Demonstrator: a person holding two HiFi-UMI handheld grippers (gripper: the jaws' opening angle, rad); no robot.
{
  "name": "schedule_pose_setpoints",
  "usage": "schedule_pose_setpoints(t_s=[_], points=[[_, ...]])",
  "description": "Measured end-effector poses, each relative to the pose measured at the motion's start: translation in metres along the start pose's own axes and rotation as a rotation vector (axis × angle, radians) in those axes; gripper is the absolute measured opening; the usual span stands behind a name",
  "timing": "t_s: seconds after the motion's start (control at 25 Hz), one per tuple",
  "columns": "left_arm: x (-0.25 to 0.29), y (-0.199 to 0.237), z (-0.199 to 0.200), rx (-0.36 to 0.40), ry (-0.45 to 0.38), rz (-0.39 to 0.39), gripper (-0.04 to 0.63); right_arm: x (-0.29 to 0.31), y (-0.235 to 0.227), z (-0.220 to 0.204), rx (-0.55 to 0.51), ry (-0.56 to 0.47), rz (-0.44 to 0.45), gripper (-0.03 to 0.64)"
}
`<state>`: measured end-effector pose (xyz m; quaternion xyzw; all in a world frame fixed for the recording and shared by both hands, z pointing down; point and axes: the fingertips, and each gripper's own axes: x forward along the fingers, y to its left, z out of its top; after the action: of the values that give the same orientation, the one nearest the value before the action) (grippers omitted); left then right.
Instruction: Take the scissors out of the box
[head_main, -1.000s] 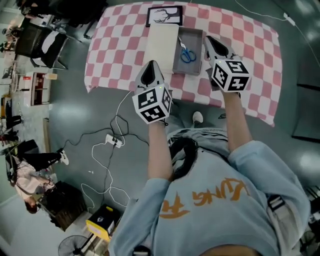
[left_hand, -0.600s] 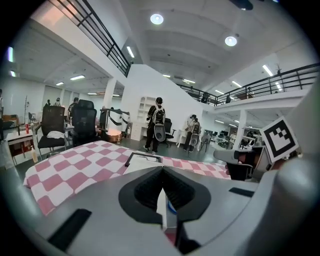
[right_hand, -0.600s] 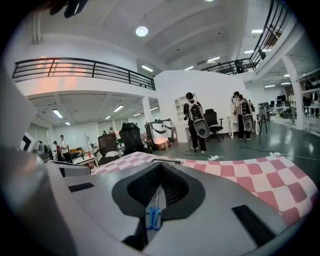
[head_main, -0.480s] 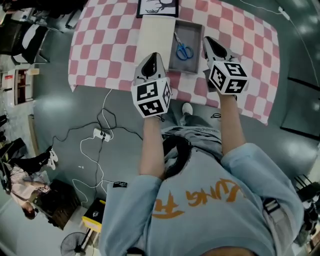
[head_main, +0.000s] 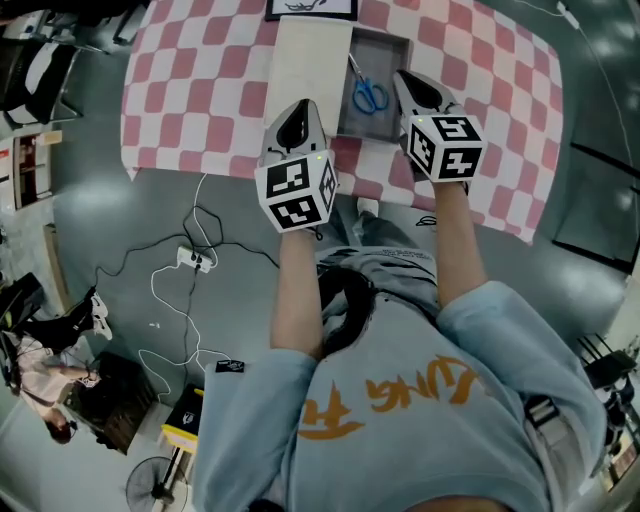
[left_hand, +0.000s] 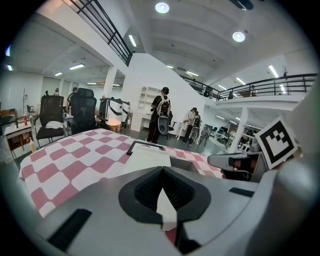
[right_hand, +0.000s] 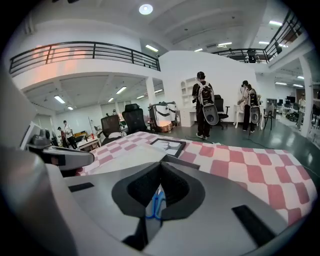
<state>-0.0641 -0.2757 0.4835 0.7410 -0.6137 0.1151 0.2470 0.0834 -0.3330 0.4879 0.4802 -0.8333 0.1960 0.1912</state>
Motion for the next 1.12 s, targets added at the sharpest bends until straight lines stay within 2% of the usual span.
schedule_pose_setpoints(t_s=[0.2,0.4,0.6,0.88,1.12], points=[[0.006,0.015,-0.003,-0.016,0.020,0.008,0.017,0.016,0.008,-0.013,-0.038,0.089,-0.013,-0.002],[0.014,0.026,-0.001,-0.053,0.019,0.003,0.017,0.034,0.020,-0.028,-0.086,0.210,0.016,-0.002],[0.021,0.037,0.001,-0.070,0.018,-0.004,0.017,0.048,0.029,-0.037,-0.135,0.270,0.022,0.000],[0.030,0.047,0.002,-0.090,0.021,-0.014,0.017,0.062,0.036,-0.057,-0.180,0.392,0.039,0.065],[0.036,0.057,0.006,-0.097,0.022,-0.024,0.017,0.073,0.043,-0.081,-0.208,0.539,0.060,0.135]])
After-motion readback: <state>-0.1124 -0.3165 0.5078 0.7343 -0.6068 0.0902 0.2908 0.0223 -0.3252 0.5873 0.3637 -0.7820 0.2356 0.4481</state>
